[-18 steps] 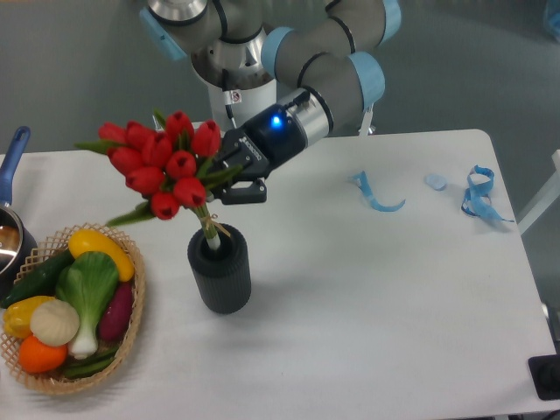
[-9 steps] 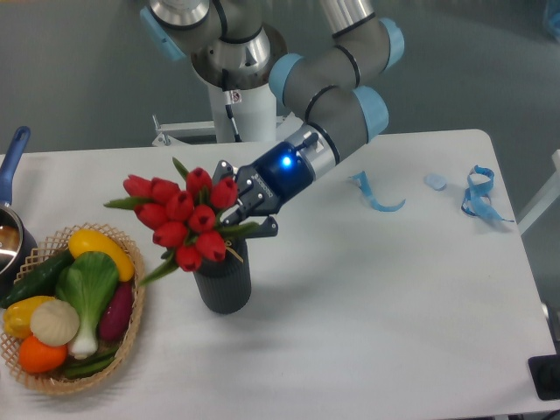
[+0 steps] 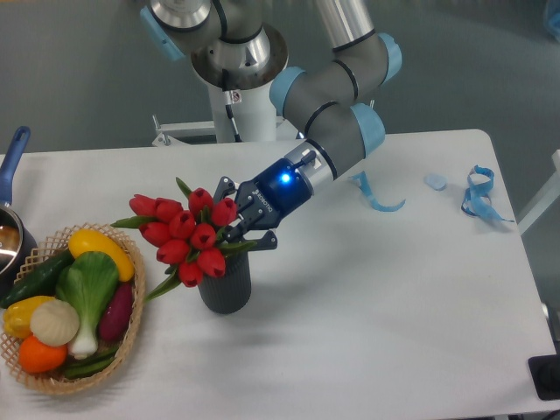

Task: Insert the flowers into the vase
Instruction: 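Lower the tulip stems down into the grey vase, then open the gripper to release the tulips in the vase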

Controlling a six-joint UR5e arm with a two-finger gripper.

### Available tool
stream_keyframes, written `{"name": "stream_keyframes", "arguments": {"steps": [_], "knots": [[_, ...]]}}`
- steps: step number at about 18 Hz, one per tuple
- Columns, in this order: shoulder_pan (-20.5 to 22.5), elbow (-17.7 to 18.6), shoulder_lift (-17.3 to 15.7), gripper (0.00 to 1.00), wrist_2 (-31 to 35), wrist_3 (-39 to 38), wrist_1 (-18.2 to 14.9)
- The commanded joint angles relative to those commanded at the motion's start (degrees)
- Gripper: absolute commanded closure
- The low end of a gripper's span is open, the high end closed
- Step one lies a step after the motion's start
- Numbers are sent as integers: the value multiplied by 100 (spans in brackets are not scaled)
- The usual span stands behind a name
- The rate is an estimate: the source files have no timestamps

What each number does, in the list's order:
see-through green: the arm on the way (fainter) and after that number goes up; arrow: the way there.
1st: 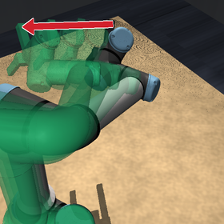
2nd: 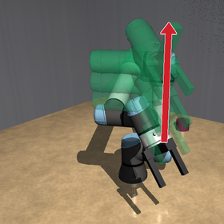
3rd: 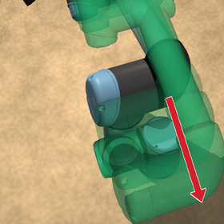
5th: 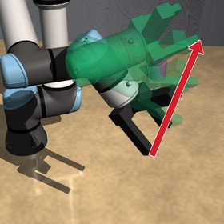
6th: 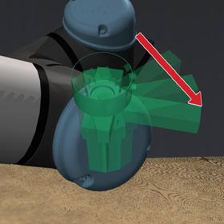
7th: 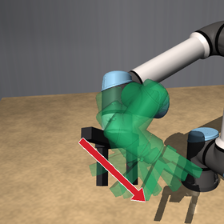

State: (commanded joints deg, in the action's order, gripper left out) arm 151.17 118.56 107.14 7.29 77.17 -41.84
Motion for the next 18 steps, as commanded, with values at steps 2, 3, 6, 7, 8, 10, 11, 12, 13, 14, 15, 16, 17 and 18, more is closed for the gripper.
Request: {"name": "stream_keyframes", "arguments": {"steps": [2,3,6,7,8,10,11,12,13,14,15,16,17,18], "knots": [[0,18,0,75,78,9,0],[-9,18,-9,74,140,9,0],[0,-26,-9,49,149,18,9],[0,-44,-17,41,149,18,9],[0,-70,-26,31,149,18,17],[9,-79,-44,23,149,18,18],[9,-79,-44,16,158,18,18],[9,-79,-61,1,158,18,18],[9,-79,-70,0,158,18,18],[17,-96,-79,0,167,26,26],[26,-114,-114,0,167,26,44],[35,-140,-192,0,176,26,44],[61,-140,-298,0,176,26,44],[105,-123,-394,0,176,26,44]]}}
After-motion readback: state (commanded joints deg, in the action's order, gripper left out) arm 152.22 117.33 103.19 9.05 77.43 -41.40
